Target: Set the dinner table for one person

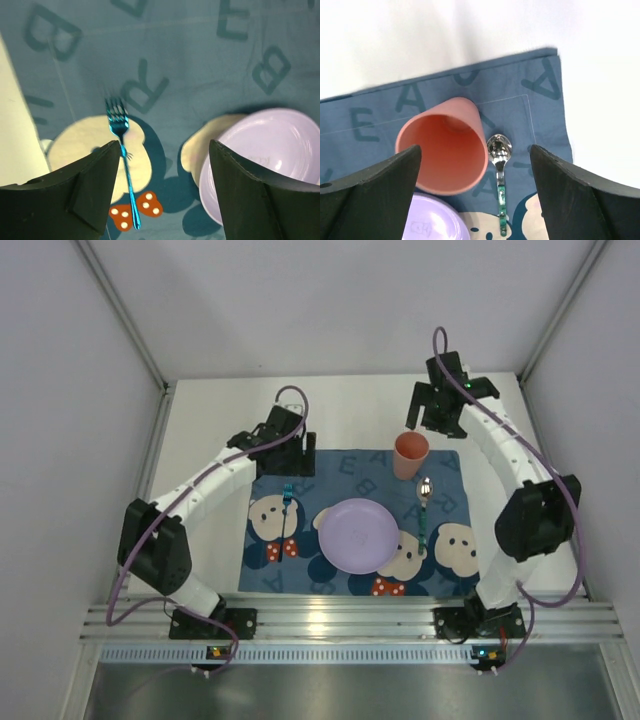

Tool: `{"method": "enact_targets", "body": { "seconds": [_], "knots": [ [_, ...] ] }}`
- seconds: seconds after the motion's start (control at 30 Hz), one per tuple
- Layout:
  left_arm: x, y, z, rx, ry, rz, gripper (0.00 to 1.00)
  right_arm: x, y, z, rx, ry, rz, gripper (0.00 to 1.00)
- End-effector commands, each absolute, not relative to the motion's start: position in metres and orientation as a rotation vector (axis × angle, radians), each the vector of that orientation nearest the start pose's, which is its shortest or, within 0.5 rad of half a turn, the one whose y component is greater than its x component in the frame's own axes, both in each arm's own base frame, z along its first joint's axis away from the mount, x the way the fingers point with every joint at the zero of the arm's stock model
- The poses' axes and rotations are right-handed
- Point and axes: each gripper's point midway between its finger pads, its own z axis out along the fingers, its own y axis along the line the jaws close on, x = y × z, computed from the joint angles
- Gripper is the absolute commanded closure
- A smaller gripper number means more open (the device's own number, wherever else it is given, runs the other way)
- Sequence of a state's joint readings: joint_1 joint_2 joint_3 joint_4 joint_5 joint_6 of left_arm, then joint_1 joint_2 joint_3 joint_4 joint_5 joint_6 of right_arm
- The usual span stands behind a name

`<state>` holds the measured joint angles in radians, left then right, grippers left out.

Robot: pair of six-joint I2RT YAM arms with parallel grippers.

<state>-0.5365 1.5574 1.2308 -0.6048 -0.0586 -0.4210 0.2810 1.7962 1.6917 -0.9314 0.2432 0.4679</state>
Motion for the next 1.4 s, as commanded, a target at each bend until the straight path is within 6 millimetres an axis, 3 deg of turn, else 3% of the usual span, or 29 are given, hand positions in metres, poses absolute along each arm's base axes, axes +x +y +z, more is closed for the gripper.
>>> {"method": "enact_targets", "body": {
  "seconds": [0.0, 0.03, 0.07, 0.1, 0.17, 0.2, 0.23, 0.27, 0.33, 0.4, 0.47, 0.5, 0.6, 0.67, 0.73, 0.8, 0.93, 1.03, 1.1, 1.13, 1.2, 1.23, 1.27, 1.37],
  "knots": [
    [0.362, -0.182, 0.167, 0.069, 2.416, -0.131, 0.21, 0.400, 0.092, 0.268, 0.264, 2.309, 0.035, 0.10],
    [0.365, -0.171, 0.172, 0.029, 2.412, -0.074, 0.20, 0.391, 0.096, 0.299, 0.241, 2.213, 0.088, 0.10],
    [0.375, -0.167, 0.187, -0.001, 2.371, -0.051, 0.19, 0.384, 0.098, 0.311, 0.204, 2.167, 0.107, 0.09],
    [0.385, -0.152, 0.201, -0.049, 2.312, 0.020, 0.18, 0.369, 0.099, 0.334, 0.177, 2.063, 0.142, 0.01],
    [0.393, -0.137, 0.219, -0.087, 2.219, 0.085, 0.16, 0.350, 0.098, 0.352, 0.164, 1.953, 0.179, 0.00],
    [0.396, -0.129, 0.227, -0.091, 2.166, 0.124, 0.16, 0.347, 0.101, 0.342, 0.165, 1.900, 0.204, 0.00],
    [0.400, -0.116, 0.236, -0.051, 2.095, 0.206, 0.16, 0.323, 0.092, 0.369, 0.175, 1.776, 0.264, 0.00],
    [0.403, -0.110, 0.238, -0.062, 1.987, 0.200, 0.16, 0.314, 0.089, 0.371, 0.186, 1.715, 0.293, 0.00],
    [0.401, -0.087, 0.237, -0.019, 1.871, 0.338, 0.12, 0.290, 0.080, 0.369, 0.161, 1.531, 0.332, 0.00],
    [0.396, -0.062, 0.218, -0.093, 1.767, 0.354, 0.07, 0.268, 0.072, 0.361, 0.103, 1.373, 0.334, 0.00],
    [0.390, -0.052, 0.187, -0.137, 1.797, 0.268, 0.07, 0.253, 0.075, 0.352, -0.070, 1.310, 0.274, 0.00],
    [0.393, -0.036, 0.181, -0.204, 1.797, 0.241, 0.08, 0.243, 0.074, 0.341, -0.121, 1.298, 0.258, 0.00],
    [0.392, -0.028, 0.144, -0.208, 1.837, 0.175, 0.08, 0.229, 0.072, 0.314, -0.242, 1.359, 0.187, 0.00],
    [0.392, -0.027, 0.128, -0.163, 1.819, 0.169, 0.07, 0.227, 0.065, 0.301, -0.233, 1.409, 0.154, 0.00],
    [0.395, -0.029, 0.125, -0.106, 1.770, 0.144, 0.06, 0.221, 0.062, 0.287, -0.246, 1.462, 0.146, 0.00],
    [0.398, -0.027, 0.103, -0.065, 1.859, 0.158, 0.05, 0.217, 0.061, 0.277, -0.249, 1.496, 0.146, 0.00],
    [0.399, -0.015, 0.085, -0.041, 1.852, 0.189, 0.04, 0.214, 0.060, 0.270, -0.230, 1.510, 0.163, 0.00],
    [0.408, -0.012, 0.087, -0.027, 1.816, 0.154, 0.04, 0.215, 0.061, 0.266, -0.236, 1.521, 0.162, 0.00],
    [0.409, 0.005, 0.083, -0.121, 1.812, 0.147, 0.02, 0.218, 0.064, 0.263, -0.249, 1.539, 0.166, 0.00],
    [0.406, 0.001, 0.078, -0.101, 1.821, 0.078, 0.02, 0.219, 0.065, 0.261, -0.247, 1.547, 0.168, 0.00],
    [0.403, 0.005, 0.088, -0.095, 1.758, 0.027, 0.02, 0.225, 0.066, 0.254, -0.236, 1.583, 0.166, 0.00],
    [0.392, -0.001, 0.074, -0.061, 1.775, -0.003, 0.05, 0.227, 0.067, 0.251, -0.220, 1.600, 0.178, 0.00],
    [0.394, 0.001, 0.080, -0.060, 1.746, 0.007, 0.09, 0.229, 0.068, 0.247, -0.216, 1.617, 0.182, 0.00],
    [0.395, 0.000, 0.079, -0.067, 1.758, 0.002, 0.04, 0.239, 0.076, 0.237, -0.178, 1.672, 0.222, 0.00]
  ]
}}
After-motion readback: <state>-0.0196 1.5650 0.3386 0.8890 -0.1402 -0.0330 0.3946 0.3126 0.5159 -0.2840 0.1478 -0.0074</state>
